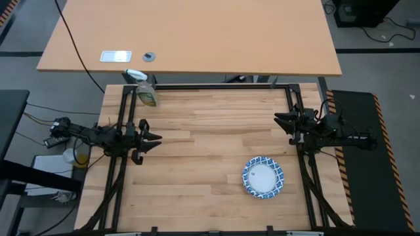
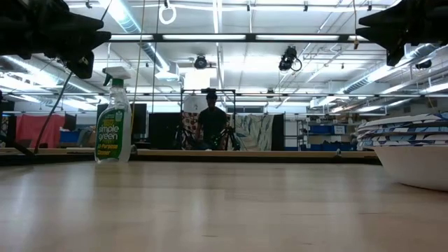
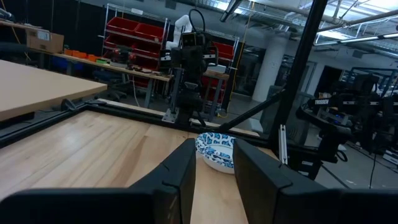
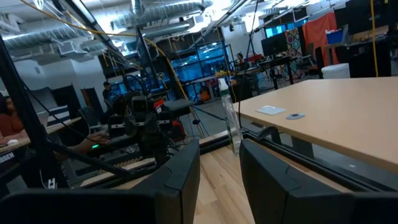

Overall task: Nest bowls inside each other
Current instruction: Return to Home Position

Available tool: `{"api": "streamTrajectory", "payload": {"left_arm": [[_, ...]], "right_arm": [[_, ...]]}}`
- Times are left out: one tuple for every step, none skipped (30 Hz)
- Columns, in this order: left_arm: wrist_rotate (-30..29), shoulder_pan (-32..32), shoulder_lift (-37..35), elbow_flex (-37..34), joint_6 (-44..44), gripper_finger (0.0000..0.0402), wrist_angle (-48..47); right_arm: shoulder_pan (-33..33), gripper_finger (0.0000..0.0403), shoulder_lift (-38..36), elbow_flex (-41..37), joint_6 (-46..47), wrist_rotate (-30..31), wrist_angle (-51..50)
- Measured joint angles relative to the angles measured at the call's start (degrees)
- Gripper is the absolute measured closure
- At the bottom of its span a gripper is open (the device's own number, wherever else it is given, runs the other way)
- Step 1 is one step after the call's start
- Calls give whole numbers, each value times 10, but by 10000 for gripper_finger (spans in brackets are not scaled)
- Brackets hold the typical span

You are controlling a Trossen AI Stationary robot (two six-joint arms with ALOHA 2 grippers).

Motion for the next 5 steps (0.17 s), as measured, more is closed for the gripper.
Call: {"api": "streamTrajectory", "payload": {"left_arm": [[0, 0, 0, 0, 0, 292, 0], [0, 0, 0, 0, 0, 292, 0], [0, 0, 0, 0, 0, 292, 0], [0, 0, 0, 0, 0, 292, 0], [0, 0, 0, 0, 0, 292, 0]], "right_arm": [[0, 280, 0, 0, 0, 0, 0], [0, 280, 0, 0, 0, 0, 0], [0, 280, 0, 0, 0, 0, 0], [0, 280, 0, 0, 0, 0, 0], [0, 280, 0, 0, 0, 0, 0]]}}
